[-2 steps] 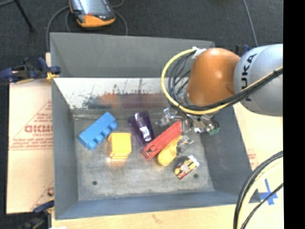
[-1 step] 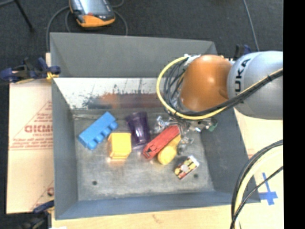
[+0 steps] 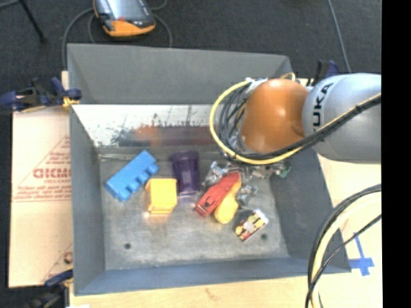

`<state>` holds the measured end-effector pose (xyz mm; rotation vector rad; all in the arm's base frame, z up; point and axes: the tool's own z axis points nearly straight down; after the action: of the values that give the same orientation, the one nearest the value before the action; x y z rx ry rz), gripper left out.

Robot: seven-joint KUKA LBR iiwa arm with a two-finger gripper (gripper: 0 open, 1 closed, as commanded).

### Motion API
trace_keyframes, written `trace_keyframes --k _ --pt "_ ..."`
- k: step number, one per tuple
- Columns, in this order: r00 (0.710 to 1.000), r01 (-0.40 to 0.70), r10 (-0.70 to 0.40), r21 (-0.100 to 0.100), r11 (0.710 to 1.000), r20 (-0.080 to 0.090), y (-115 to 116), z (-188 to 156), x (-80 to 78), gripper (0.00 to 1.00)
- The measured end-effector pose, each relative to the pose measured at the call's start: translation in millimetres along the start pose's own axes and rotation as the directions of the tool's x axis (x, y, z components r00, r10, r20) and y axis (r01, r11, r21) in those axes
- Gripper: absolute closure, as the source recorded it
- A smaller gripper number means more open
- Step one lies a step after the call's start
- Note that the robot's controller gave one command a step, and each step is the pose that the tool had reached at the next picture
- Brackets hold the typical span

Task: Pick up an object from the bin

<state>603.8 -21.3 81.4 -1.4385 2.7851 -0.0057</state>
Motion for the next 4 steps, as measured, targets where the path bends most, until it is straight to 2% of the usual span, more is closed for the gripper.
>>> trace_keyframes --k 2,4 --pt "1.0 0.0 0.0 0.0 1.0 0.001 0 -3 0.3 1.0" --pt "1.0 -0.002 0.002 -0.006 1.0 -0.004 2 -34 2.5 1.0"
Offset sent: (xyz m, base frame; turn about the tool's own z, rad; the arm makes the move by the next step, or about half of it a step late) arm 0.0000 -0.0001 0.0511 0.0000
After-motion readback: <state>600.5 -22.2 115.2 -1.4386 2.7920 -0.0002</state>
